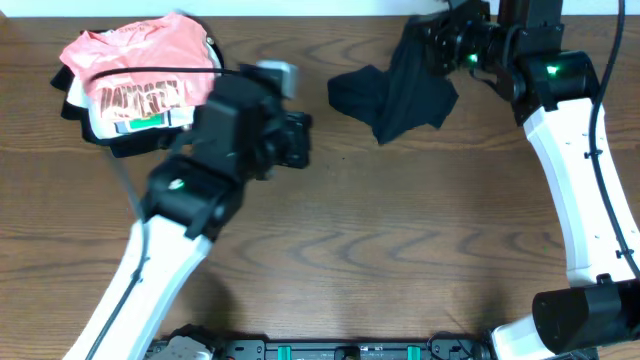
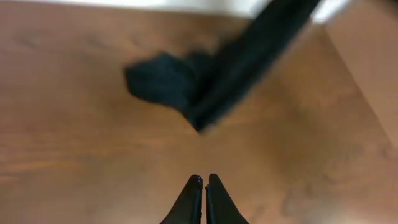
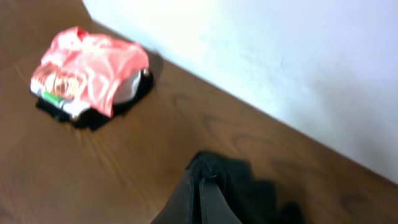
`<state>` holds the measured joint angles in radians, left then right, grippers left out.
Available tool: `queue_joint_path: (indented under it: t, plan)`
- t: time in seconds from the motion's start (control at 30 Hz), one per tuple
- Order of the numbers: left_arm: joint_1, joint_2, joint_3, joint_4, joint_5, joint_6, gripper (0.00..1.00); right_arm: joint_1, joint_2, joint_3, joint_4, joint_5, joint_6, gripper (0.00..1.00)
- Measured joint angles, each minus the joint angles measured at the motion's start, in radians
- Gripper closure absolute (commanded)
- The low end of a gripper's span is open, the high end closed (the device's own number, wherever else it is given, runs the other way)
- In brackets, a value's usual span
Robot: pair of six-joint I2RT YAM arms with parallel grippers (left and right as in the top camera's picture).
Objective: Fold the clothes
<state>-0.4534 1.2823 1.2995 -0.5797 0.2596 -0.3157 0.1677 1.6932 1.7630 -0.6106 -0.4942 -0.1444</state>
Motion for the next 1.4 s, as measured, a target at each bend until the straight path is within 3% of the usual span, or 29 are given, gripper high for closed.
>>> queue_joint_path:
  t: [0.1,0.23,0.5,0.67,1.07,1.4]
  plan:
    - [-0.056,0.091,-0.01,0.029,0.021,-0.027,0.93,0.0,0.0,0.0,0.043,-0.001,0.036,0.98]
    - [-0.119,0.202,-0.016,0.134,0.03,-0.049,0.83,0.0,0.0,0.0,0.069,-0.004,0.069,0.98]
    - [-0.17,0.36,-0.017,0.351,0.049,-0.058,0.39,-0.008,0.0,0.005,0.08,-0.074,0.109,0.98]
    - [-0.17,0.439,-0.019,0.466,0.086,-0.07,0.29,-0.03,-0.005,0.042,0.072,-0.142,0.13,0.98]
    - [-0.17,0.511,-0.019,0.537,0.04,-0.06,0.26,-0.034,-0.08,0.122,0.024,-0.28,0.137,0.98]
    - [-0.172,0.508,-0.019,0.496,-0.004,0.034,0.26,-0.066,-0.092,0.122,0.007,-0.306,0.137,0.99]
